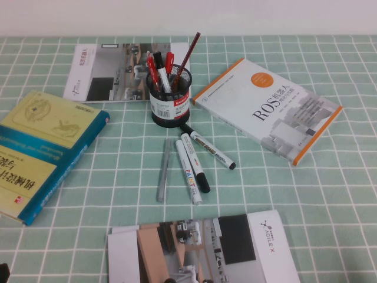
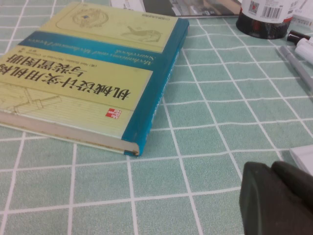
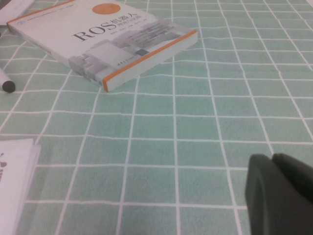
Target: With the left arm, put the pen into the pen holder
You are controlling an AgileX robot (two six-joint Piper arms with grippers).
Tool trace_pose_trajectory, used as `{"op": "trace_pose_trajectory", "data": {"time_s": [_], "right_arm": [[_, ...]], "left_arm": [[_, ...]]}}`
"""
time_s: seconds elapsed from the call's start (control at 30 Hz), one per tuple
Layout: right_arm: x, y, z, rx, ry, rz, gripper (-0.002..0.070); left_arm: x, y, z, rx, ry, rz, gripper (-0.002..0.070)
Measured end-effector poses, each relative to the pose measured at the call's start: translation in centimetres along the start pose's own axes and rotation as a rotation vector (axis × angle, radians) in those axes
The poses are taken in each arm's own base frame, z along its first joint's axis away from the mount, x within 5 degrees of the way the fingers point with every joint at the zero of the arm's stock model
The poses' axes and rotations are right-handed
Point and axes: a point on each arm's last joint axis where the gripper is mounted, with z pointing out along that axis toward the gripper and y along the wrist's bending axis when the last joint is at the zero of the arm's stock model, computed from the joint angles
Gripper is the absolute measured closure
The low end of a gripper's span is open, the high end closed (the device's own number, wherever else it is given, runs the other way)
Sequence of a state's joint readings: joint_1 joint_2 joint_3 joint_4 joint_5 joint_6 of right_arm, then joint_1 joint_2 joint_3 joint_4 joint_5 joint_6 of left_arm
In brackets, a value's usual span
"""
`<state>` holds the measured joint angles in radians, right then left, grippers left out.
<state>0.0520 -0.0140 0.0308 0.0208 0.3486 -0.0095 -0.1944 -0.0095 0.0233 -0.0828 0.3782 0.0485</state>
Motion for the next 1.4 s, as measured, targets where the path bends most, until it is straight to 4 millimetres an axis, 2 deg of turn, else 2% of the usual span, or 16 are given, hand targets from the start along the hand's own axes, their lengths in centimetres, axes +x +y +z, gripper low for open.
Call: {"op": "trace_pose_trajectory", "data": {"time_s": [1.4], "right_arm": [[0.00,0.00,0.00,0.000,0.000,0.000,0.0696]], "left_arm": [[-0.08,-0.05,0.00,0.006,-0.009,-0.019,0.0675]]}}
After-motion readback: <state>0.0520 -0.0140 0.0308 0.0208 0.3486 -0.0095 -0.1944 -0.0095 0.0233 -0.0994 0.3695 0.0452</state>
